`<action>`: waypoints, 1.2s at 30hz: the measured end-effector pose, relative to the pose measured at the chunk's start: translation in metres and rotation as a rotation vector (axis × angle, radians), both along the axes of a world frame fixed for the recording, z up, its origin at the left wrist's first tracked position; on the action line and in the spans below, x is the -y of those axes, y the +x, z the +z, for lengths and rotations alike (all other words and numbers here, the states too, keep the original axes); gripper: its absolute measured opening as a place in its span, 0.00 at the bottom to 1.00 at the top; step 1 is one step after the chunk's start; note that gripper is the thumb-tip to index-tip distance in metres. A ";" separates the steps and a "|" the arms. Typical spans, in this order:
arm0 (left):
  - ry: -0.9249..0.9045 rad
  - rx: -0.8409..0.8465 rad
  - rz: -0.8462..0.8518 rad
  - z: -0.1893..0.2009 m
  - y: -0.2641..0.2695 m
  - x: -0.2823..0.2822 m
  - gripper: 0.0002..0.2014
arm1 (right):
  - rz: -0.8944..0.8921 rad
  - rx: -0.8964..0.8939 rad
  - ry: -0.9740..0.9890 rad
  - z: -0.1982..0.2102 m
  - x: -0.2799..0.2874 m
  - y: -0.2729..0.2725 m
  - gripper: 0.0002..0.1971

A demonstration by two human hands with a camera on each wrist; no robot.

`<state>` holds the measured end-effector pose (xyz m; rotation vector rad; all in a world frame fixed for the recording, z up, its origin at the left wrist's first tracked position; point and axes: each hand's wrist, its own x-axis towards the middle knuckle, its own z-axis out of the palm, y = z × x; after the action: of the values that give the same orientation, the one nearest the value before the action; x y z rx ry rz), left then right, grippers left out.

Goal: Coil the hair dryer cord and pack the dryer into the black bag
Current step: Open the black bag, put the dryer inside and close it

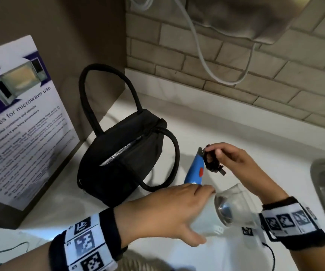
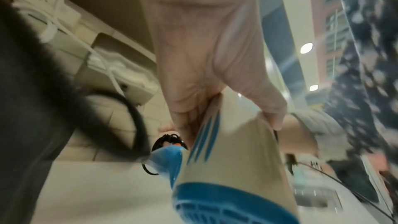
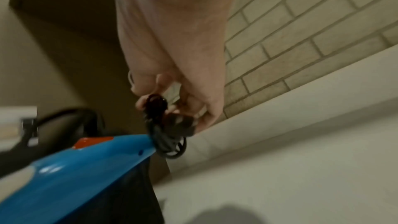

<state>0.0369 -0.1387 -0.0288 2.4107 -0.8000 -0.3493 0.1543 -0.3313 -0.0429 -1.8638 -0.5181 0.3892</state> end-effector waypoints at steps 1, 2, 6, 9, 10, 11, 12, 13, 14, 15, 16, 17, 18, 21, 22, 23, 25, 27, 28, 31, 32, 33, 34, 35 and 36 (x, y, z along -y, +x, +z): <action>-0.048 -0.013 0.003 0.009 0.000 -0.002 0.35 | 0.028 -0.004 0.001 0.006 0.005 -0.003 0.17; -0.108 -0.036 0.013 0.018 0.001 -0.005 0.36 | 0.046 -0.004 -0.017 0.011 0.009 -0.003 0.21; -0.381 -0.159 0.042 0.051 0.005 -0.021 0.38 | 0.029 -0.064 -0.239 0.019 0.028 0.031 0.24; -0.517 -0.184 0.045 0.064 0.006 -0.034 0.41 | 0.031 0.135 -0.323 0.034 0.016 0.030 0.19; -0.539 -0.176 0.036 0.066 0.007 -0.037 0.43 | 0.045 0.146 -0.334 0.048 -0.001 0.019 0.16; -0.541 -0.155 0.027 0.067 0.008 -0.040 0.44 | 0.043 0.120 -0.302 0.057 -0.018 0.015 0.09; -0.525 -0.126 0.015 0.067 0.008 -0.043 0.45 | -0.002 0.115 -0.224 0.065 -0.036 0.014 0.08; -0.499 -0.094 0.003 0.067 0.008 -0.046 0.45 | -0.069 0.118 -0.217 0.065 -0.048 0.015 0.12; -0.471 -0.067 -0.006 0.066 0.008 -0.049 0.46 | -0.090 0.112 -0.296 0.069 -0.061 0.010 0.10; -0.447 -0.051 -0.012 0.066 0.007 -0.051 0.47 | -0.071 0.185 -0.434 0.075 -0.073 0.001 0.16; -0.429 -0.042 -0.017 0.065 0.005 -0.054 0.47 | -0.056 0.214 -0.536 0.078 -0.079 -0.008 0.27; -0.416 -0.039 -0.020 0.065 0.003 -0.056 0.47 | -0.070 0.258 -0.610 0.077 -0.083 -0.015 0.32; -0.405 -0.040 -0.018 0.065 0.001 -0.059 0.46 | -0.088 0.310 -0.642 0.076 -0.090 -0.023 0.34; -0.376 -0.056 -0.010 0.065 -0.001 -0.069 0.45 | -0.107 0.702 -0.761 0.077 -0.102 -0.041 0.27; -0.380 -0.058 -0.015 0.065 -0.001 -0.073 0.44 | -0.063 0.859 -0.807 0.081 -0.104 -0.043 0.23; -0.389 -0.067 -0.014 0.066 -0.001 -0.077 0.44 | 0.042 1.004 -0.866 0.079 -0.102 -0.044 0.18; -0.425 -0.096 0.003 0.071 -0.001 -0.086 0.41 | 0.161 1.197 -0.941 0.074 -0.097 -0.040 0.09; -0.462 -0.057 0.016 0.077 -0.001 -0.095 0.41 | 0.126 1.259 -0.913 0.076 -0.100 -0.037 0.07; -0.473 -0.020 0.024 0.080 0.000 -0.100 0.41 | 0.081 1.297 -0.912 0.080 -0.105 -0.035 0.07; -0.550 -0.024 0.114 0.082 0.003 -0.117 0.39 | -0.050 1.277 -1.005 0.089 -0.116 -0.029 0.07; -0.589 -0.040 0.174 0.081 0.004 -0.123 0.38 | -0.103 1.262 -1.059 0.091 -0.119 -0.026 0.08; -0.621 -0.031 0.248 0.077 0.006 -0.130 0.37 | -0.154 1.256 -1.095 0.092 -0.122 -0.024 0.07; -0.629 0.012 0.335 0.070 0.007 -0.137 0.35 | -0.200 1.249 -1.102 0.092 -0.126 -0.021 0.06; -0.595 0.084 0.431 0.061 0.009 -0.145 0.33 | -0.230 1.217 -1.086 0.093 -0.129 -0.019 0.09; -0.508 0.173 0.523 0.051 0.010 -0.151 0.31 | -0.249 1.178 -1.058 0.095 -0.133 -0.017 0.14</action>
<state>0.0468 0.0125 0.0226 2.0717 -0.2537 0.2461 0.1376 -0.1988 0.0522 -3.0656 -0.9236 -0.8631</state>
